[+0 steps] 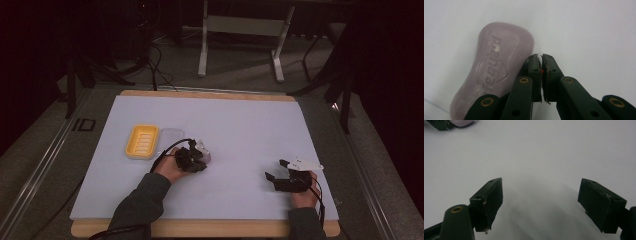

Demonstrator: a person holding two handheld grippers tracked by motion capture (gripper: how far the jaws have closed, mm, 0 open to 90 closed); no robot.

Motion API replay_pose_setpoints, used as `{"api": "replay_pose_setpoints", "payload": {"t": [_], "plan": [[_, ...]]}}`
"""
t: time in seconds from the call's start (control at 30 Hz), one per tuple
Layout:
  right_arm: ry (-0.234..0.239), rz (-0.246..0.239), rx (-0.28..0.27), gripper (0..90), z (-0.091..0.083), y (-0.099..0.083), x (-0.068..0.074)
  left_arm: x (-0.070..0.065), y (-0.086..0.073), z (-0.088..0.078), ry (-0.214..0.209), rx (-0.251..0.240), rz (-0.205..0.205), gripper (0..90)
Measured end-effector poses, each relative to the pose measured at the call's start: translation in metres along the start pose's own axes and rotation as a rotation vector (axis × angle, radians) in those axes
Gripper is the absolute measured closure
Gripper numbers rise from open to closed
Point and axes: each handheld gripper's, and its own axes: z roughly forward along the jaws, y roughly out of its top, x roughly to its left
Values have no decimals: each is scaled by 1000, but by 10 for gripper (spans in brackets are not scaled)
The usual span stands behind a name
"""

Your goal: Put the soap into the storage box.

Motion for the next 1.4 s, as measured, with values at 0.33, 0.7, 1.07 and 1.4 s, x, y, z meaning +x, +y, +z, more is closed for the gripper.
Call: {"api": "replay_pose_setpoints", "payload": {"t": [0.33, 0.7, 1.07, 1.4], "plan": [[0, -1, -1, 197, 0, 0, 0, -4, 11, -15, -26, -37, 50, 785], [2, -2, -1, 197, 0, 0, 0, 15, 19, -32, 8, -36, 46, 599], [5, 0, 0, 198, 0, 0, 0, 31, 24, -30, 30, 14, 35, 433], [8, 1, 3, 198, 0, 0, 0, 41, 20, -16, 13, 50, 6, 276]]}}
